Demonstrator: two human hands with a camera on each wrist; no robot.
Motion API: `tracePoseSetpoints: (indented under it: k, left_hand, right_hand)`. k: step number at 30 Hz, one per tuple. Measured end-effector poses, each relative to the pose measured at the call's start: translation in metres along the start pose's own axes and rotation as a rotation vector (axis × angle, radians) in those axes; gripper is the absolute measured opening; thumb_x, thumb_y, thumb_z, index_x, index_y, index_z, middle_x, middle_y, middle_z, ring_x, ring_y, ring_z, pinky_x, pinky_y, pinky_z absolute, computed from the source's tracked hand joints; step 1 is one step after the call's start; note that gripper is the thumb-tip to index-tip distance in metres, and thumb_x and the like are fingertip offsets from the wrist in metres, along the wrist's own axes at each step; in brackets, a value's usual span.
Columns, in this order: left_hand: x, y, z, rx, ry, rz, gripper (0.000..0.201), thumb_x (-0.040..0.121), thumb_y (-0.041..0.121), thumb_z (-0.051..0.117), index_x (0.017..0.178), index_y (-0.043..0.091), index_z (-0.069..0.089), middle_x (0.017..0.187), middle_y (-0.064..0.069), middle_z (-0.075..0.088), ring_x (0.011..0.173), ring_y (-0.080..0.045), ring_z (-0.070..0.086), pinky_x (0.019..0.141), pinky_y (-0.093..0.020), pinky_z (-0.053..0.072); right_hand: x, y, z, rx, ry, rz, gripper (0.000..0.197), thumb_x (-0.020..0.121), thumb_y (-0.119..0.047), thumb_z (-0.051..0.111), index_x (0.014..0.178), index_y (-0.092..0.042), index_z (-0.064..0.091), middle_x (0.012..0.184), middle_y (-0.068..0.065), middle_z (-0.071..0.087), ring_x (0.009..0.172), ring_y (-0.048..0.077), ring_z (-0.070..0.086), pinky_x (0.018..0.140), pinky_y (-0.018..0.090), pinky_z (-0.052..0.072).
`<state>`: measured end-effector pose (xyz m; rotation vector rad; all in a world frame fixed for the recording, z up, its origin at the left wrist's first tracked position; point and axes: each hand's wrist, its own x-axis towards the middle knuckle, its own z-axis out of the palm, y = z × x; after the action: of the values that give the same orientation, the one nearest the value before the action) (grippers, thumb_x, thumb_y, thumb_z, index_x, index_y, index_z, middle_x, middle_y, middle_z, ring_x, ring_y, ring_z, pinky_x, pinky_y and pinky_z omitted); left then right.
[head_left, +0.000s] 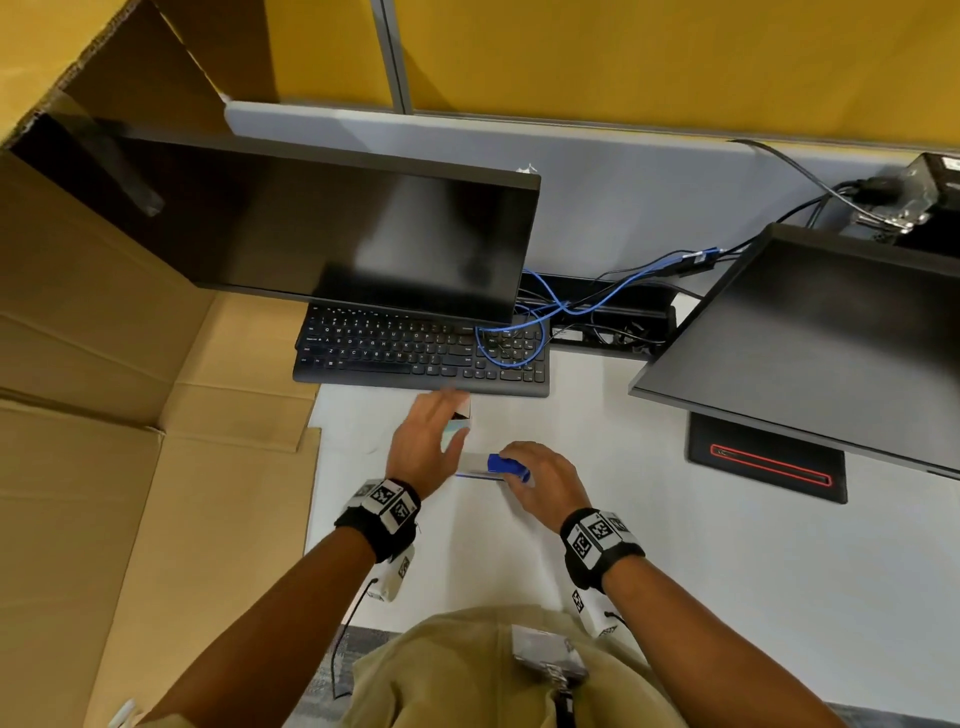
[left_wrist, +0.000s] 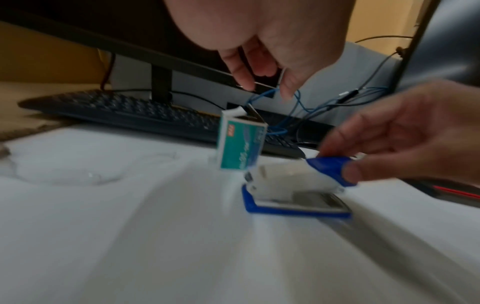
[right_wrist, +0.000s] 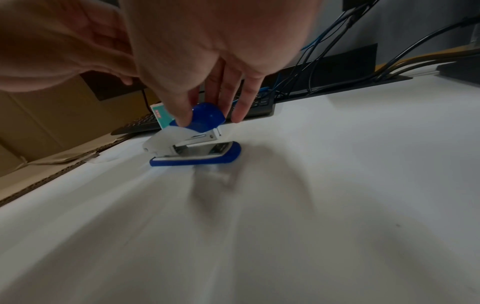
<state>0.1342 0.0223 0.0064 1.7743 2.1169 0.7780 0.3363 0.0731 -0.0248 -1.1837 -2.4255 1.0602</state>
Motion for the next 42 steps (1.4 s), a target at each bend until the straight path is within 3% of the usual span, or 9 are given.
tracePoseSetpoints:
  k: [3, 5, 10, 17, 23, 27, 30, 38, 42]
  left_hand:
    - [0.02, -0.013, -0.006, 0.071, -0.124, -0.105, 0.063, 0.081, 0.023, 0.074, 0.138, 0.018, 0.046, 0.145, -0.009, 0.045, 0.131, -0.026, 0.042, 0.107, -0.04, 0.042]
    - [0.027, -0.021, -0.006, 0.112, -0.239, -0.121, 0.064, 0.08, 0.021, 0.074, 0.138, 0.017, 0.047, 0.147, -0.01, 0.045, 0.133, -0.029, 0.042, 0.111, -0.043, 0.037]
    - [0.03, -0.031, -0.012, 0.121, -0.238, -0.102, 0.036, 0.086, 0.013, 0.065, 0.122, 0.011, 0.061, 0.12, -0.01, 0.067, 0.11, -0.031, 0.061, 0.096, -0.039, 0.049]
    - [0.016, -0.067, -0.047, 0.197, -0.189, -0.143, 0.037, 0.081, 0.003, 0.069, 0.118, 0.008, 0.065, 0.116, -0.014, 0.07, 0.103, -0.033, 0.065, 0.09, -0.039, 0.053]
    - [0.011, -0.09, -0.071, 0.207, -0.191, -0.169, 0.038, 0.079, -0.003, 0.069, 0.115, 0.01, 0.066, 0.112, -0.011, 0.071, 0.098, -0.034, 0.066, 0.084, -0.041, 0.056]
    - [0.013, -0.087, -0.068, 0.188, -0.19, -0.158, 0.037, 0.079, 0.0, 0.07, 0.114, 0.009, 0.066, 0.111, -0.012, 0.072, 0.098, -0.033, 0.067, 0.088, -0.038, 0.055]
    - [0.014, -0.081, -0.064, 0.185, -0.173, -0.166, 0.036, 0.081, 0.004, 0.07, 0.117, 0.008, 0.066, 0.115, -0.013, 0.071, 0.103, -0.033, 0.066, 0.093, -0.037, 0.051]
    - [0.017, -0.078, -0.058, 0.181, -0.197, -0.147, 0.039, 0.08, 0.002, 0.07, 0.118, 0.008, 0.065, 0.113, -0.015, 0.071, 0.099, -0.033, 0.068, 0.092, -0.038, 0.055]
    - [0.018, -0.079, -0.057, 0.172, -0.199, -0.143, 0.041, 0.081, 0.003, 0.07, 0.122, 0.008, 0.062, 0.118, -0.014, 0.07, 0.103, -0.032, 0.068, 0.095, -0.039, 0.053]
  right_hand:
    - [0.001, 0.001, 0.002, -0.023, 0.013, -0.012, 0.028, 0.085, -0.011, 0.065, 0.113, -0.013, 0.067, 0.115, 0.006, 0.069, 0.103, 0.022, 0.063, 0.094, 0.029, 0.05]
    - [0.002, 0.004, 0.002, -0.036, 0.018, -0.01, 0.028, 0.086, -0.011, 0.064, 0.114, -0.014, 0.067, 0.117, 0.005, 0.068, 0.104, 0.021, 0.063, 0.095, 0.03, 0.051]
    - [0.002, 0.015, -0.001, -0.037, 0.047, 0.007, 0.029, 0.087, -0.009, 0.063, 0.115, -0.015, 0.067, 0.118, 0.003, 0.068, 0.105, 0.02, 0.063, 0.096, 0.027, 0.049]
    - [0.006, 0.037, -0.023, -0.073, 0.15, 0.064, 0.031, 0.086, -0.004, 0.062, 0.115, -0.013, 0.067, 0.118, 0.006, 0.068, 0.105, 0.023, 0.064, 0.095, 0.025, 0.045]
    - [0.012, 0.049, -0.046, -0.077, 0.224, 0.173, 0.03, 0.084, 0.001, 0.06, 0.111, -0.012, 0.065, 0.107, 0.007, 0.07, 0.084, 0.021, 0.063, 0.083, 0.031, 0.052]
    - [0.015, 0.048, -0.047, -0.089, 0.214, 0.187, 0.029, 0.084, -0.001, 0.061, 0.111, -0.013, 0.064, 0.105, 0.007, 0.069, 0.08, 0.015, 0.057, 0.081, 0.03, 0.053]
    - [0.016, 0.046, -0.046, -0.103, 0.205, 0.199, 0.028, 0.086, -0.003, 0.061, 0.112, -0.012, 0.063, 0.107, 0.007, 0.069, 0.083, 0.02, 0.061, 0.08, 0.027, 0.05]
    - [0.014, 0.039, -0.048, -0.156, 0.184, 0.227, 0.031, 0.085, -0.001, 0.058, 0.113, -0.012, 0.062, 0.111, 0.006, 0.068, 0.092, 0.026, 0.064, 0.085, 0.037, 0.053]
    - [0.016, 0.033, -0.049, -0.206, 0.162, 0.225, 0.029, 0.083, -0.003, 0.061, 0.11, -0.012, 0.061, 0.107, 0.007, 0.067, 0.087, 0.028, 0.064, 0.077, 0.035, 0.053]
